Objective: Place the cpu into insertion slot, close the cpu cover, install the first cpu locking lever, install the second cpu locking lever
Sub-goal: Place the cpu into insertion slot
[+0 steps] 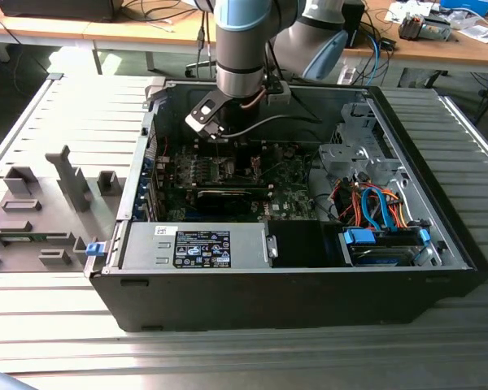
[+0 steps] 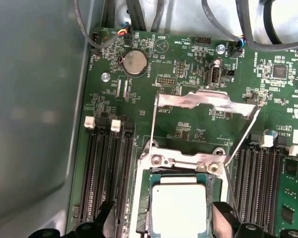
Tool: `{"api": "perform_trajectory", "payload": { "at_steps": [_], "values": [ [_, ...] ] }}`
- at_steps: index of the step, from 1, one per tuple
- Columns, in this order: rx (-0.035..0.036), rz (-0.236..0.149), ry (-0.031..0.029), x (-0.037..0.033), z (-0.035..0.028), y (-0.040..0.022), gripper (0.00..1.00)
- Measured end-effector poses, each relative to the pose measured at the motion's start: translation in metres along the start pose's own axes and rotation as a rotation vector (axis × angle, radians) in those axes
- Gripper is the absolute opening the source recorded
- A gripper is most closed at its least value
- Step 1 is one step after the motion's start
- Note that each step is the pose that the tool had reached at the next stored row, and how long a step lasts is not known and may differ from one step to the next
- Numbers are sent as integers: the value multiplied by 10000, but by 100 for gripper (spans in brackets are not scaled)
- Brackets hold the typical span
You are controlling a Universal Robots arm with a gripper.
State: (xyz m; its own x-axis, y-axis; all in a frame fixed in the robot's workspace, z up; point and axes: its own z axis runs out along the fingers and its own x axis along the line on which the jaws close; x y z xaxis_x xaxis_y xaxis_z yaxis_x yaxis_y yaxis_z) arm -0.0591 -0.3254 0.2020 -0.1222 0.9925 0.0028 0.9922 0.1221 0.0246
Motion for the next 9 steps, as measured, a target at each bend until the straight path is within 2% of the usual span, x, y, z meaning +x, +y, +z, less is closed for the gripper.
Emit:
{"api": "perform_trajectory", "payload": {
  "at_steps": [2,8,9],
  "values": [
    [13,-4,53,-36,3,9,85],
    [15,-3,52,-41,3,8,84],
    [15,-3,52,-41,3,8,76]
  ]
}}
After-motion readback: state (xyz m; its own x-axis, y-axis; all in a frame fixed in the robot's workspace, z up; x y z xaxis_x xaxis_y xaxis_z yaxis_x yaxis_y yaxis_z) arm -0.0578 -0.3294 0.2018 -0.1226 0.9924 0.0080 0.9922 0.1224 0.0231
